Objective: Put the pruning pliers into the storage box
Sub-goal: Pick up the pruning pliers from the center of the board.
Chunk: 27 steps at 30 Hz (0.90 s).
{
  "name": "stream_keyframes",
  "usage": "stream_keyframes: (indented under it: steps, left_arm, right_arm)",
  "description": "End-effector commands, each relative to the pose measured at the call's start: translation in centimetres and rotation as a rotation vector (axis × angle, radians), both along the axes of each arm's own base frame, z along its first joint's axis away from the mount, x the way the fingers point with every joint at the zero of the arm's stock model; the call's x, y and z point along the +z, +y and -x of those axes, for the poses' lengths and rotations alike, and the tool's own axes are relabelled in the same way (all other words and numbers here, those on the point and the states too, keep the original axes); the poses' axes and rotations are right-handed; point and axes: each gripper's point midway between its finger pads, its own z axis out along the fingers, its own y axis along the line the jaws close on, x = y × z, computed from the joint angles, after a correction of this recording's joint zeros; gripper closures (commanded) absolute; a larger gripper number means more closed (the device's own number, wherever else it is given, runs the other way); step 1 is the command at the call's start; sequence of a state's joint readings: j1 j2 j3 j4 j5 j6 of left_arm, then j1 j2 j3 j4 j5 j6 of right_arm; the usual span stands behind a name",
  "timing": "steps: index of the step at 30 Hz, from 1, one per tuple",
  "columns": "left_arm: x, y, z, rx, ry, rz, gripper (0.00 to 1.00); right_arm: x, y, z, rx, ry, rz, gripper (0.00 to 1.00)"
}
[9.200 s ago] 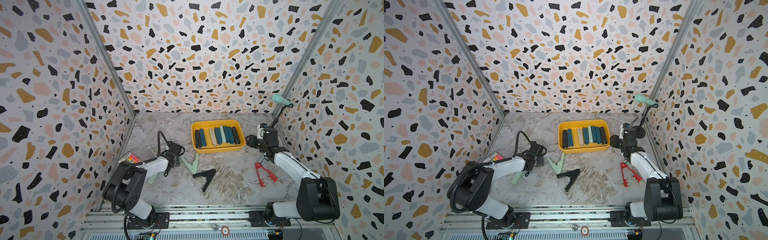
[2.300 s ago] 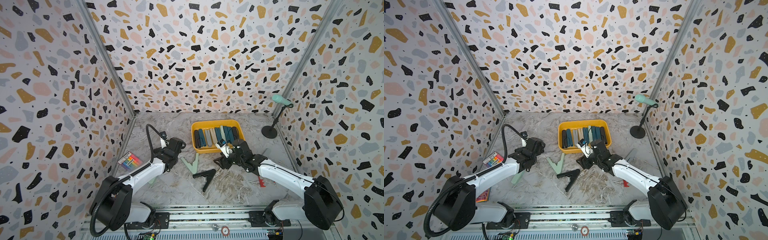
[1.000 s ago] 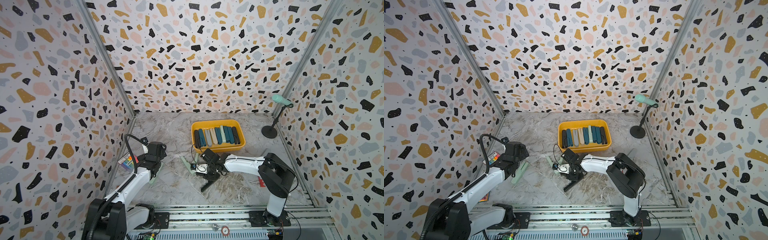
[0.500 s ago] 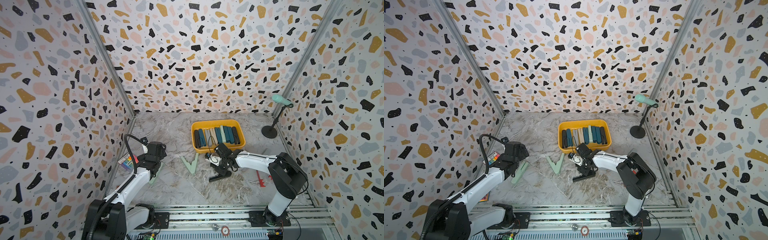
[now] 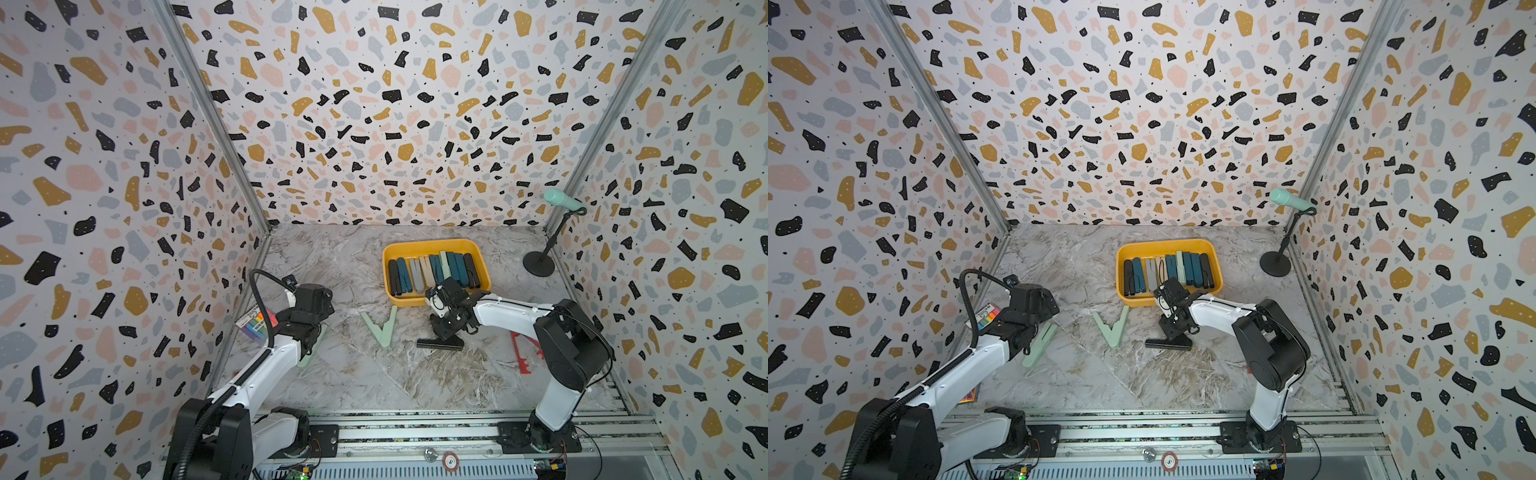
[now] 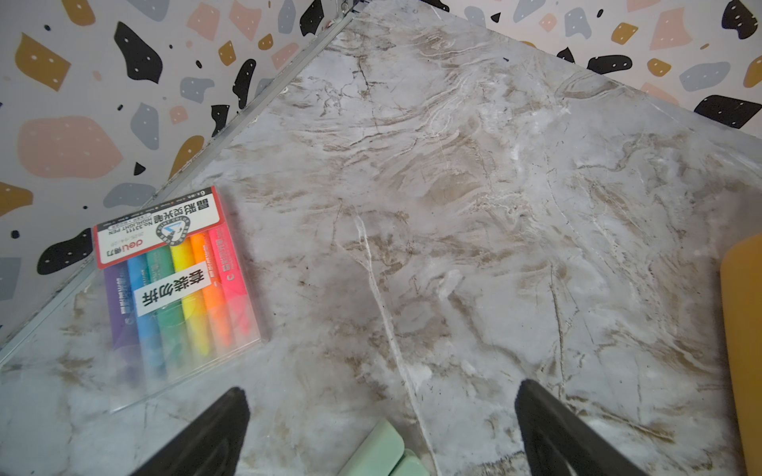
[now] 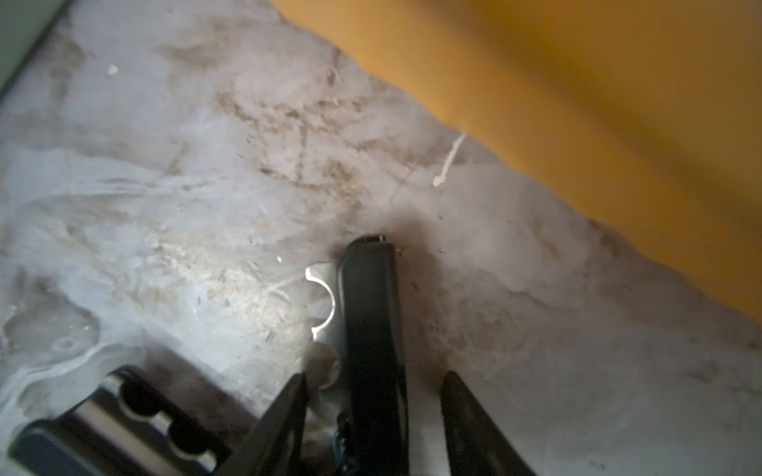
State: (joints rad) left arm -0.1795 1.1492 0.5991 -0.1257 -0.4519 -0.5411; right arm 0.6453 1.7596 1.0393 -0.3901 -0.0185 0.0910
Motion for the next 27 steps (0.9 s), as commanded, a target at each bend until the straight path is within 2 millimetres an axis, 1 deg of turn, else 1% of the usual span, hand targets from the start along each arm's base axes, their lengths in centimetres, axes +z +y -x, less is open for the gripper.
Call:
stream_keyframes:
  steps: [1,3,5,6,8,10,13,16,20,23,25,27]
  left_arm:
    - [0.2,0.1,0.1,0.008,-0.027,0.016,0.01]
    - [0.1,0.1,0.2,0.009,-0.029,0.021,0.01]
    - [0.1,0.0,0.2,0.007,-0.031,0.023,0.01]
    - [0.1,0.0,0.2,0.007,-0.030,0.025,0.00]
    - [0.1,-0.1,0.1,0.004,-0.030,0.028,0.01]
    - [0.0,-0.2,0.1,0.001,-0.030,0.031,0.01]
    - [0.1,-0.3,0.0,-0.004,-0.032,0.035,0.00]
    - [0.0,-0.3,0.0,-0.007,-0.030,0.037,0.01]
    - [-0.2,-0.4,0.1,-0.010,-0.026,0.039,0.01]
    - [-0.4,-0.3,0.2,-0.009,-0.025,0.040,0.01]
    - [-0.5,-0.3,0.3,-0.009,-0.024,0.040,0.00]
    - [-0.6,-0.3,0.3,-0.008,-0.023,0.038,0.01]
  right_arm:
    - [3.5,-0.4,-0.7,-0.056,-0.055,-0.040,0.38]
    - [4.7,-0.4,-0.5,-0.032,-0.084,-0.062,0.34]
    - [5.4,-0.5,-0.2,-0.012,-0.104,-0.086,0.27]
    - [5.6,-0.4,0.1,0.001,-0.107,-0.110,0.23]
    - [5.6,-0.3,0.6,0.029,-0.094,-0.165,0.20]
    - [5.4,0.3,1.5,0.078,-0.072,-0.214,0.17]
    - [5.0,1.8,3.7,0.209,-0.052,-0.284,0.15]
    - [4.0,1.7,4.6,0.276,-0.071,-0.218,0.13]
    - [3.3,1.3,5.6,0.329,-0.058,-0.189,0.11]
    - [2.8,1.4,6.0,0.350,-0.054,-0.172,0.10]
    - [2.1,1.1,5.9,0.351,-0.060,-0.125,0.07]
    - [1.4,0.7,5.3,0.329,-0.069,-0.077,0.07]
